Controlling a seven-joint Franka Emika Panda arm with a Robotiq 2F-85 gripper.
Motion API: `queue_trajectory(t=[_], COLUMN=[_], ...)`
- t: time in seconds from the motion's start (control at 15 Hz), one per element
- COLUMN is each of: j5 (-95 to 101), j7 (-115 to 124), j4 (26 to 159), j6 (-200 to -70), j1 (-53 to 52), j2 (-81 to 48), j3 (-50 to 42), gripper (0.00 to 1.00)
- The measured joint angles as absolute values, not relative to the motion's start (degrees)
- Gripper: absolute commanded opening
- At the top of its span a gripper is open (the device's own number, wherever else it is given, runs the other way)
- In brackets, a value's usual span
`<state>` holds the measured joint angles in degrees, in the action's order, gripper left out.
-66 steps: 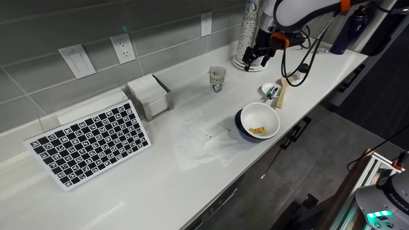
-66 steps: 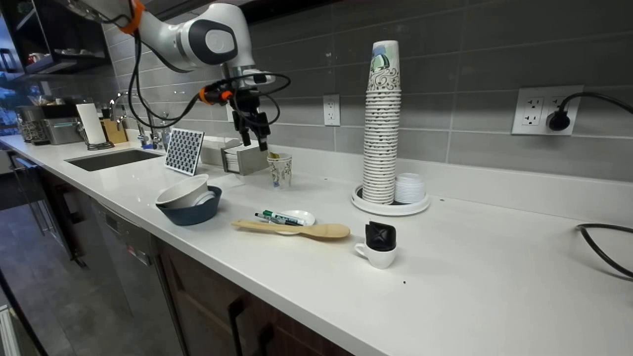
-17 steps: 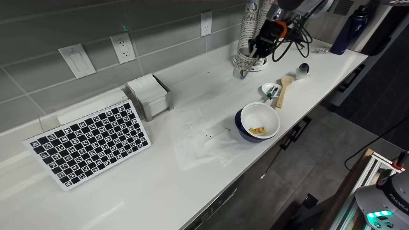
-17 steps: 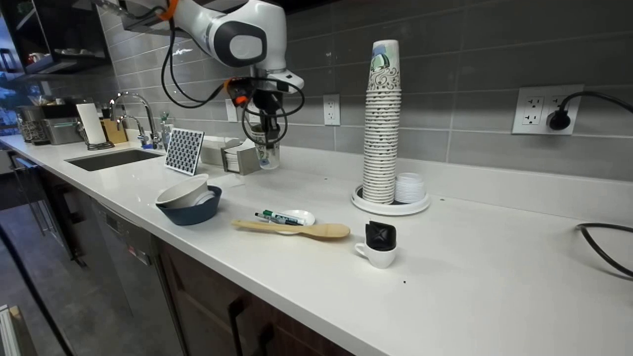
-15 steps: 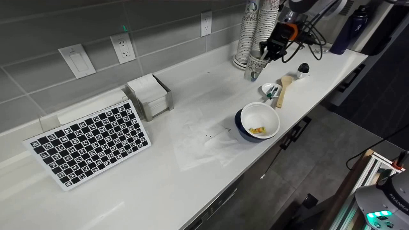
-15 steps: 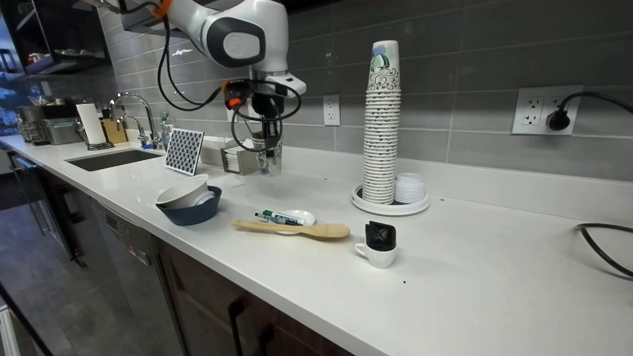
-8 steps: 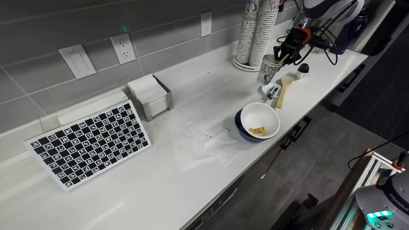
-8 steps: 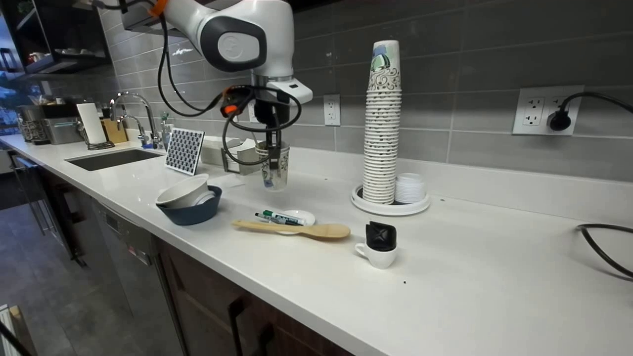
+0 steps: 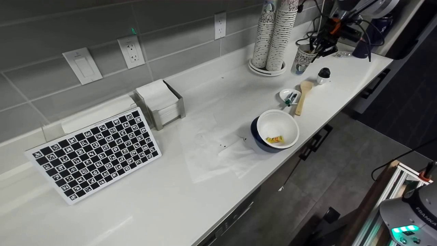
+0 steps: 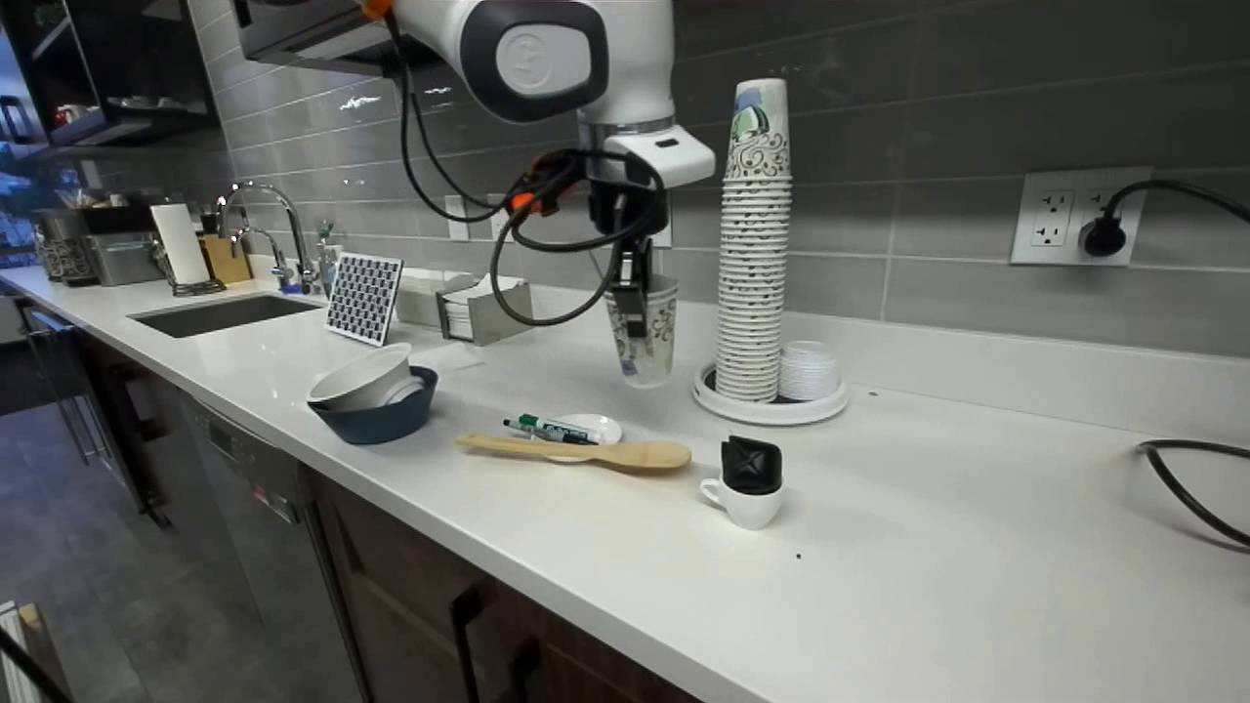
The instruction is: Move the upright cups to the right
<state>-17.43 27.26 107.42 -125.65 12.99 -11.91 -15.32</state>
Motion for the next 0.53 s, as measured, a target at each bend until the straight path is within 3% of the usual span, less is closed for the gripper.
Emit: queue_trajectory(t=[0.53], j5=[-17.65], j7=[47.41], j4=[92.61], j6=[-124.67], j1=[16.17], j2=[-25.77], j3=[-18.18], gripper=[0.01])
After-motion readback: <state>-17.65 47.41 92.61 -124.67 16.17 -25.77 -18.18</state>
